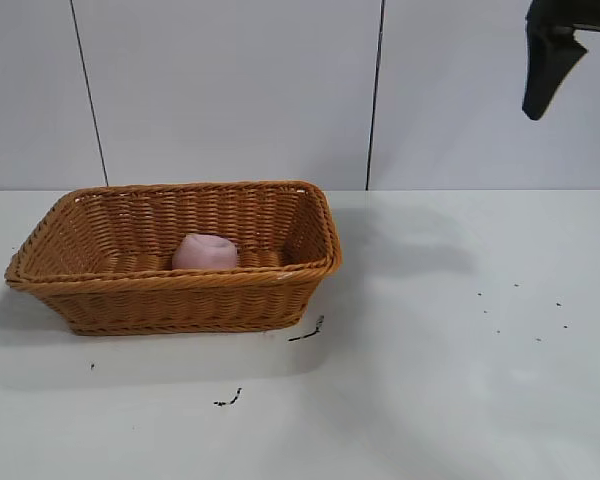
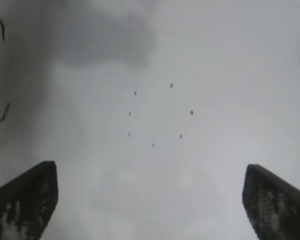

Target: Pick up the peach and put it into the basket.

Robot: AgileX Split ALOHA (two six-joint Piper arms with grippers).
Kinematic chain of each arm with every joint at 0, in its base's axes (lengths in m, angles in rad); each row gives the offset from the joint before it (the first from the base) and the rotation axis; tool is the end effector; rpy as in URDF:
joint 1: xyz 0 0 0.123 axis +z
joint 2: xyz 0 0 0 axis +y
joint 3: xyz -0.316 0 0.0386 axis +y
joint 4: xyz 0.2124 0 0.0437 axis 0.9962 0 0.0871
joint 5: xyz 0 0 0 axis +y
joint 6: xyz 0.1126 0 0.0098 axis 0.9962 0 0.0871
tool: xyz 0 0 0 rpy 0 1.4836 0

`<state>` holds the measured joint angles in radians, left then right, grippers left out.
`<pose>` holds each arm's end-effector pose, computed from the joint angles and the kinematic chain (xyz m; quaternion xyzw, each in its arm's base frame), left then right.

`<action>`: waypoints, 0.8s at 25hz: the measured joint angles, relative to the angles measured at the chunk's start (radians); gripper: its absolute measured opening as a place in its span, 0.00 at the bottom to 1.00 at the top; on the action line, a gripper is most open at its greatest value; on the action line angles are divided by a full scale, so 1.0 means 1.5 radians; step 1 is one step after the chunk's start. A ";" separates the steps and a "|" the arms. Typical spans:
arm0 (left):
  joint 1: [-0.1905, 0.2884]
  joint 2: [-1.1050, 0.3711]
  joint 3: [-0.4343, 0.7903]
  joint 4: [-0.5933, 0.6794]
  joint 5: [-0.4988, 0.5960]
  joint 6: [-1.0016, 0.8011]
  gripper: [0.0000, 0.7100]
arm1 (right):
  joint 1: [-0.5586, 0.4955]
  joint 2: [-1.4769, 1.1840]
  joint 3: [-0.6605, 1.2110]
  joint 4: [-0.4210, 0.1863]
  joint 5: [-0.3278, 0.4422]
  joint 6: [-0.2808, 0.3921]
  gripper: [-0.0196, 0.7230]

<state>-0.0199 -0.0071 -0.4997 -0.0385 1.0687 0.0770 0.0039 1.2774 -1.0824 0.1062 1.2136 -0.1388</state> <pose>-0.0514 -0.0028 0.2490 0.0422 0.8523 -0.0043 0.5213 0.1903 0.0120 0.3294 -0.0584 0.9892 0.0432 0.1274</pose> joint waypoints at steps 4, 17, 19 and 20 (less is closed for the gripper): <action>0.000 0.000 0.000 0.000 0.000 0.000 0.97 | 0.000 -0.176 0.148 -0.001 -0.006 0.000 0.95; 0.000 0.000 0.000 0.000 0.000 0.000 0.97 | 0.000 -0.734 0.384 -0.010 -0.127 0.000 0.95; 0.000 0.000 0.000 0.000 0.000 0.000 0.97 | 0.000 -0.782 0.384 -0.010 -0.128 0.001 0.95; 0.000 0.000 0.000 0.000 0.000 0.000 0.97 | 0.000 -0.804 0.384 -0.010 -0.129 0.000 0.95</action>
<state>-0.0199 -0.0071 -0.4997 -0.0385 1.0687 0.0770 0.0039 0.0718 -0.5060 0.0917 1.0202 -0.1381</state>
